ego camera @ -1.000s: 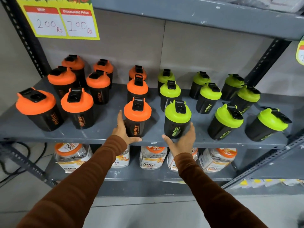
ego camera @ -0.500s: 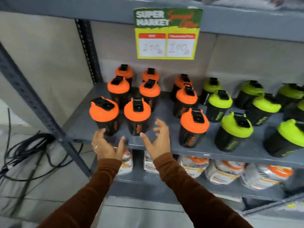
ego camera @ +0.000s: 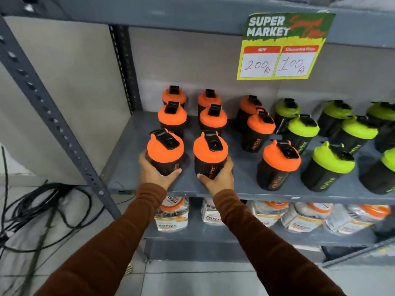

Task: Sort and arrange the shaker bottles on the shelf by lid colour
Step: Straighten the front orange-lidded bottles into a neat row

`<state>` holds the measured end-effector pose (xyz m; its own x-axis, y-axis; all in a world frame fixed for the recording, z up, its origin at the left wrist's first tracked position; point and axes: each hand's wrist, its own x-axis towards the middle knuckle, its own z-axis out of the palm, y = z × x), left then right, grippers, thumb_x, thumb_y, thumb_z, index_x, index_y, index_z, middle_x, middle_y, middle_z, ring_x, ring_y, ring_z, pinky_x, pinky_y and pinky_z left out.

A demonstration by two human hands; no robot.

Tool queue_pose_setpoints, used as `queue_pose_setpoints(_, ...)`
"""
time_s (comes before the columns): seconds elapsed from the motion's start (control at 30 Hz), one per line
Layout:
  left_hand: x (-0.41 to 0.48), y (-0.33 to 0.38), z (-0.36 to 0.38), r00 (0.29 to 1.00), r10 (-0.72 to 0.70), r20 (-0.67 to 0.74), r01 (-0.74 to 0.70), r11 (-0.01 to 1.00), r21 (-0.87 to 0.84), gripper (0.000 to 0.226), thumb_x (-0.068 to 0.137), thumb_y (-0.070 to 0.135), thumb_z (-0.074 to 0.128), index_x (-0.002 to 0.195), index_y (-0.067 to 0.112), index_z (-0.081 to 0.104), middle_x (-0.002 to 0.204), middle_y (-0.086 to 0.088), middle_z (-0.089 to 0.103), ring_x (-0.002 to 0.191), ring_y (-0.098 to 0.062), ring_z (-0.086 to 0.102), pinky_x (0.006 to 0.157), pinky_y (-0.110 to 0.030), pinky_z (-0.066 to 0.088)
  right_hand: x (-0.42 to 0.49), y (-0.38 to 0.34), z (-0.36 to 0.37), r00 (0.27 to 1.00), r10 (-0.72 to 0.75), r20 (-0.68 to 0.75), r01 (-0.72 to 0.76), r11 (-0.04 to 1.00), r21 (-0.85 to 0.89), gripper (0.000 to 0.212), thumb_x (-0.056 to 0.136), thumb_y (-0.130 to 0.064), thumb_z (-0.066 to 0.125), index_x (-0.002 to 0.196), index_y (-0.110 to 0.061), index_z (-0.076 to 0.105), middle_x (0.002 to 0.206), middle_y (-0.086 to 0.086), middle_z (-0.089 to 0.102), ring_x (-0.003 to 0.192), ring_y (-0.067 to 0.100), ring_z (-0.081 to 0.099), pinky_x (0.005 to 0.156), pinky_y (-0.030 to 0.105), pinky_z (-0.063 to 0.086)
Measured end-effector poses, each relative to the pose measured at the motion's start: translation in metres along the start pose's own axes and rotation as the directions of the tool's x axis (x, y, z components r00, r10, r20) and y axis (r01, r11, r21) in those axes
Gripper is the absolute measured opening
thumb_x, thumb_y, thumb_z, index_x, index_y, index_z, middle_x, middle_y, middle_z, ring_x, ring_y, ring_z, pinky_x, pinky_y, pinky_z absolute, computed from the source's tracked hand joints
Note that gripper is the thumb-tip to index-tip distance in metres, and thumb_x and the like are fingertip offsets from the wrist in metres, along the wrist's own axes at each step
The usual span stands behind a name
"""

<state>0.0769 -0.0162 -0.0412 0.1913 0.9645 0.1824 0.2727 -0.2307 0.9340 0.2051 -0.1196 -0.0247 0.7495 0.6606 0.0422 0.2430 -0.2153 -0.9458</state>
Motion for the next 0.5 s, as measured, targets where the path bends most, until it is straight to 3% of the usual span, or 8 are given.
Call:
queue_pose_setpoints(0.13,0.003,-0.014,-0.004,0.98,0.037,0.194,-0.029,0.999,-0.043,0.109,0.063,0.0,0.077,0.14,0.011,0.0,0.142,-0.015,0.034,0.128,-0.028,0.037,0.108,-0.039,0.029,-0.002,0.003,-0.004,1.0,-0.001,0.011,0.001,1.0,-0.029,0.095,0.062,-0.001,0.08,0.136,-0.011,0.02,0.137,0.016,0.044,0.126,0.03,0.043,0.108,0.038,0.034)
queue_pose_setpoints(0.5,0.007,-0.02,-0.017,0.963,-0.011,0.268,-0.002,0.999,0.049,0.116,0.053,0.011,0.086,0.139,0.015,0.009,0.139,-0.015,0.039,0.124,-0.033,0.042,0.106,-0.047,0.034,-0.011,0.007,-0.008,0.999,0.046,-0.014,-0.048,0.993,-0.106,0.088,0.061,-0.009,0.083,0.131,-0.011,0.029,0.132,0.015,0.051,0.122,0.031,0.049,0.106,0.041,0.04)
